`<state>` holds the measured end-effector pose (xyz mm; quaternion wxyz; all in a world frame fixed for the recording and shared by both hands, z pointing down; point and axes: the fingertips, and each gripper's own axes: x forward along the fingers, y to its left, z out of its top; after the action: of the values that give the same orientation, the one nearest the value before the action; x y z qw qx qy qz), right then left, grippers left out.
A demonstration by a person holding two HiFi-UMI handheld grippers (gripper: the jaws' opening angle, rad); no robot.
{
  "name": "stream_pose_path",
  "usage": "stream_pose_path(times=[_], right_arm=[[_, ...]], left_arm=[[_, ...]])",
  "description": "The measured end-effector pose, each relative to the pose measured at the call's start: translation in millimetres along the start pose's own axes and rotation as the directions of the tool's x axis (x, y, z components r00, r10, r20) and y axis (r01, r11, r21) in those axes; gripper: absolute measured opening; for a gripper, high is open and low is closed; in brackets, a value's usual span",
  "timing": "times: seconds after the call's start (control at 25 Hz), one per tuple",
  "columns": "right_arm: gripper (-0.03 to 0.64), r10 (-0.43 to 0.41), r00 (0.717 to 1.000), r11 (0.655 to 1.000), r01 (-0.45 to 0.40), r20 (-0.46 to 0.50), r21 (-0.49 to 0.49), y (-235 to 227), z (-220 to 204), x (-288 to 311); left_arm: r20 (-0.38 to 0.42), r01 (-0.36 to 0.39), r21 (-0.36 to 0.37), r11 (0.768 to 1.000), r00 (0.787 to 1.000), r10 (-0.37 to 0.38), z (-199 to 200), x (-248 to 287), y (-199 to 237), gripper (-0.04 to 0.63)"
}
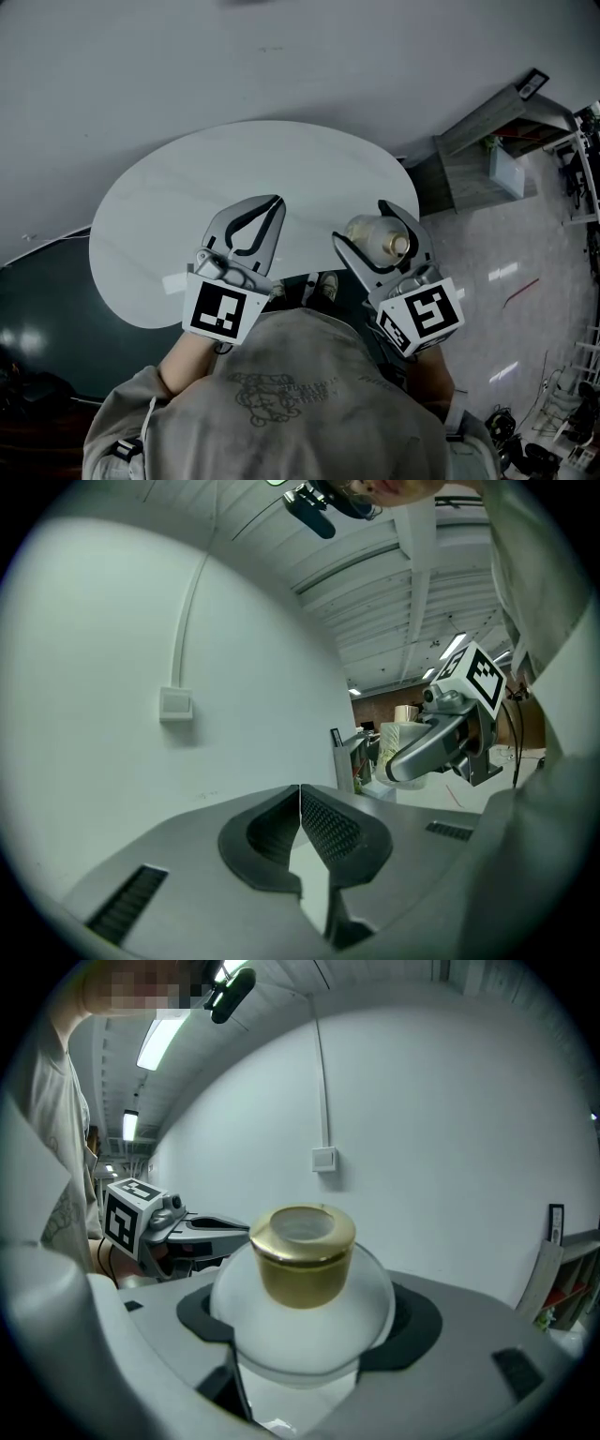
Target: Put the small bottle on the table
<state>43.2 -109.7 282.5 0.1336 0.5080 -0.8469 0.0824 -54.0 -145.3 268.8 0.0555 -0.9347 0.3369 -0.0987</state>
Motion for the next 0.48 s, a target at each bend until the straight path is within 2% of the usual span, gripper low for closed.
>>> stream_pose_path(times=[0.24,0.48], right_arm=[[0.348,0.033,0.999,0.999,-0.033,-0.002,-0.015,-9.1,2.8,6.8],[0.348,0.069,0.997,0.998,-0.070,-0.018,-0.005,-44.0,-2.0,28.1]], left_arm=[[-0.012,-0.043,-0.018,0.999,0.999,0.042,-1.2,4.5,3.6,0.020],[-0.028,-0.067,-0.035,0.997,0.997,0.066,-6.5,39.4,5.9,0.020]])
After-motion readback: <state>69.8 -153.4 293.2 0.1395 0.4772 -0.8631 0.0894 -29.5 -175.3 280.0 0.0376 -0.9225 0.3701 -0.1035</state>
